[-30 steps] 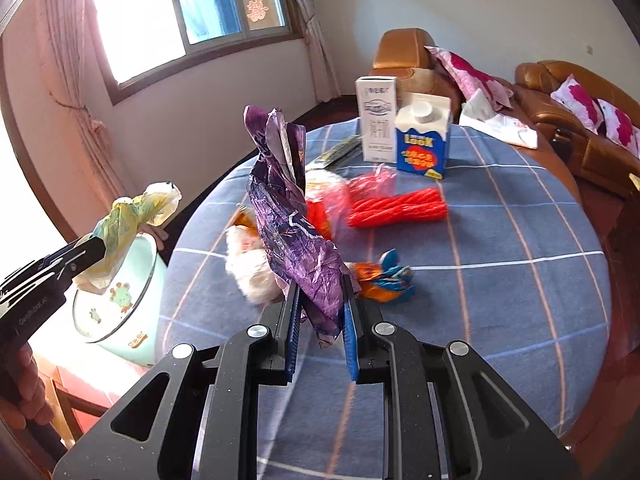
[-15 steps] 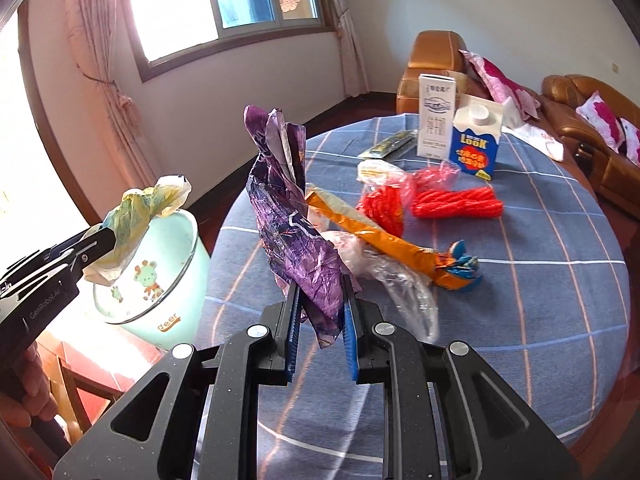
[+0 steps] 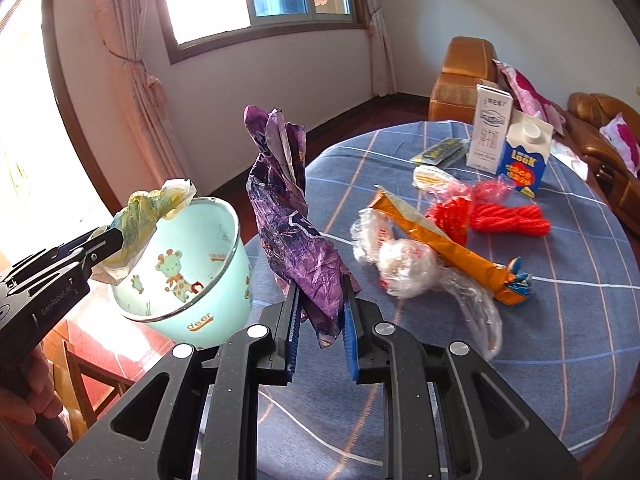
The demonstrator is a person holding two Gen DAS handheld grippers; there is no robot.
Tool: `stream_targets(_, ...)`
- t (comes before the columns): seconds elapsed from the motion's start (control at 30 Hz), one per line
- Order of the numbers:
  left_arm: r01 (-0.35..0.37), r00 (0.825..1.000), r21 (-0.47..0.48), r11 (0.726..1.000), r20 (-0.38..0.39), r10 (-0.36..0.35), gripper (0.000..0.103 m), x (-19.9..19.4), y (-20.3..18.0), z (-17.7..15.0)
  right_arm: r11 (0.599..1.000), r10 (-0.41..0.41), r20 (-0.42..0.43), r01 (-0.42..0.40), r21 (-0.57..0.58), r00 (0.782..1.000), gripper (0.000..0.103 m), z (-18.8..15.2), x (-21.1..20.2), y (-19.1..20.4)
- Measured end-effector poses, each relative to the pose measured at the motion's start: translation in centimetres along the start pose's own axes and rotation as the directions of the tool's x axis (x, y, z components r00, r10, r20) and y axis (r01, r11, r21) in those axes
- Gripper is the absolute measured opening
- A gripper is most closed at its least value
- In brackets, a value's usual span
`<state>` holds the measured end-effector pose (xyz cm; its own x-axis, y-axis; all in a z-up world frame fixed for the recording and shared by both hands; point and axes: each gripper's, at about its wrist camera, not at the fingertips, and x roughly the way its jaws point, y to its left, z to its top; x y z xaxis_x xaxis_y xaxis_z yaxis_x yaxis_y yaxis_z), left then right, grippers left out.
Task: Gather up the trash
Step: 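Carry the white bag with the left tool while the right tool carries the purple wrapper over the bin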
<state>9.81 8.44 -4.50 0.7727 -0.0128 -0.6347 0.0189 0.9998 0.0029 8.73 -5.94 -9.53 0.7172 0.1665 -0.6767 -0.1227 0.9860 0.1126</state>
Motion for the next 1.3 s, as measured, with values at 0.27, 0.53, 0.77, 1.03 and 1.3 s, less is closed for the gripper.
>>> stream_targets(0.27,-0.031,0.999,-0.037,0.999,-0.012,0.030,0.024,0.6,2.1,-0.2,0.999,0.032,-0.014,-0.032,-0.037,0.999,0.020,0.6,1.4,2.5)
stream_targets(0.53,-0.055,0.998,-0.060,0.997,-0.035,0.053,0.024,1.7,3.8,-0.4,0.995,0.061,-0.027,-0.063,-0.080,0.998,0.020,1.3,2.7,5.0)
stream_targets(0.77,-0.077,0.996,-0.083,0.994,-0.051,0.073,0.024,2.5,5.2,-0.3,0.991,0.078,-0.044,-0.082,-0.110,0.996,0.020,2.1,4.3,7.2)
stream_targets(1.03,-0.098,0.994,-0.107,0.989,-0.066,0.091,0.024,3.4,6.6,-0.4,0.987,0.093,-0.057,-0.099,-0.128,0.994,0.020,2.7,6.3,9.3)
stream_targets(1.3,-0.114,0.990,-0.129,0.985,-0.102,0.101,0.024,5.2,7.6,-0.6,0.985,0.089,-0.094,-0.102,-0.142,0.992,0.020,2.9,8.8,10.5)
